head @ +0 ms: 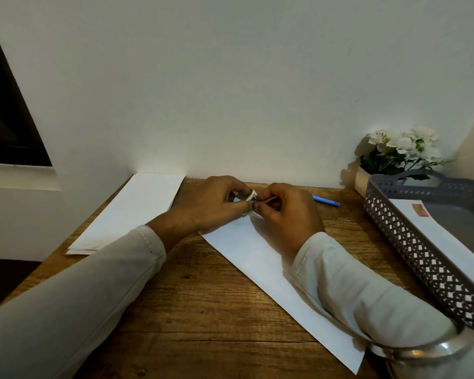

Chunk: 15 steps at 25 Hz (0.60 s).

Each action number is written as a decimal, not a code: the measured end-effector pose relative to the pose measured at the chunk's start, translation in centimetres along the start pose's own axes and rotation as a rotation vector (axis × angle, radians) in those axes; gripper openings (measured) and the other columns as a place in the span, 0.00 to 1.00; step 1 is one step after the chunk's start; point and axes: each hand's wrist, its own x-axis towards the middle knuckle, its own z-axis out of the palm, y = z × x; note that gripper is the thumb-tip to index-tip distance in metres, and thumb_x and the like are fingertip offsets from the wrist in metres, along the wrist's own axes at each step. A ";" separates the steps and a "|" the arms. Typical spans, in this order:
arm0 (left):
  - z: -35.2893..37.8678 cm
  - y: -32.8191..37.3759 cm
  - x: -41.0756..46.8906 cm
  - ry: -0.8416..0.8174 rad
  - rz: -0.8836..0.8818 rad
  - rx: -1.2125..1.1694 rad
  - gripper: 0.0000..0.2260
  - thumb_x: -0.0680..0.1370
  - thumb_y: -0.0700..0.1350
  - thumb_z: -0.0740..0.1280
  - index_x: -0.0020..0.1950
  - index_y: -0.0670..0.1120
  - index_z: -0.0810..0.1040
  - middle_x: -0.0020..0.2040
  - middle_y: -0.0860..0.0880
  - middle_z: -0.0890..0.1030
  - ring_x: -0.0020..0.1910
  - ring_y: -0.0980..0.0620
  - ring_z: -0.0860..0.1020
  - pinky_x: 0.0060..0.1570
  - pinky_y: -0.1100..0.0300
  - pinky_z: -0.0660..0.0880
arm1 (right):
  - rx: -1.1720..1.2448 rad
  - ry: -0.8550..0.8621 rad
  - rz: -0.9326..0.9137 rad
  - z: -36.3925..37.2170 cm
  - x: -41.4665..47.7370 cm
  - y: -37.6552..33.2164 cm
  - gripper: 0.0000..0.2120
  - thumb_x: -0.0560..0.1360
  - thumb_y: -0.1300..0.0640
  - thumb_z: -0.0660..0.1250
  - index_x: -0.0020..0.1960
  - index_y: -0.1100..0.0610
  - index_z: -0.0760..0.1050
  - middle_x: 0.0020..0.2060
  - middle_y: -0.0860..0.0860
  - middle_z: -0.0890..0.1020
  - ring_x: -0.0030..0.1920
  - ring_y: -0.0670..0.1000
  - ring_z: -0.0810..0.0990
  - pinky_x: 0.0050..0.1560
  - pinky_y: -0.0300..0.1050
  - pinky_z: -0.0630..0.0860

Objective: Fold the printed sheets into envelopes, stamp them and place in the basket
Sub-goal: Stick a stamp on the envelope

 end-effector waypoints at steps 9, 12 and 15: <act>-0.2 0.5 -0.2 0.008 0.019 0.012 0.14 0.76 0.56 0.70 0.59 0.54 0.83 0.53 0.58 0.81 0.46 0.62 0.77 0.39 0.70 0.69 | 0.034 -0.005 -0.033 0.0 -0.4 -0.3 0.17 0.76 0.55 0.73 0.63 0.45 0.77 0.49 0.43 0.84 0.47 0.44 0.83 0.50 0.49 0.84; -0.2 0.5 -0.2 0.008 0.014 0.006 0.13 0.76 0.56 0.70 0.58 0.54 0.83 0.52 0.58 0.81 0.46 0.61 0.78 0.39 0.69 0.69 | 0.011 -0.009 -0.072 0.1 -0.1 -0.1 0.14 0.76 0.55 0.73 0.60 0.46 0.82 0.50 0.43 0.84 0.45 0.43 0.83 0.50 0.50 0.84; -0.1 0.4 -0.3 0.005 0.006 -0.001 0.14 0.76 0.56 0.71 0.59 0.54 0.82 0.51 0.59 0.80 0.46 0.62 0.78 0.39 0.70 0.68 | 0.012 -0.003 -0.076 0.0 -0.1 -0.1 0.11 0.75 0.57 0.73 0.56 0.47 0.85 0.48 0.44 0.84 0.43 0.44 0.83 0.48 0.50 0.83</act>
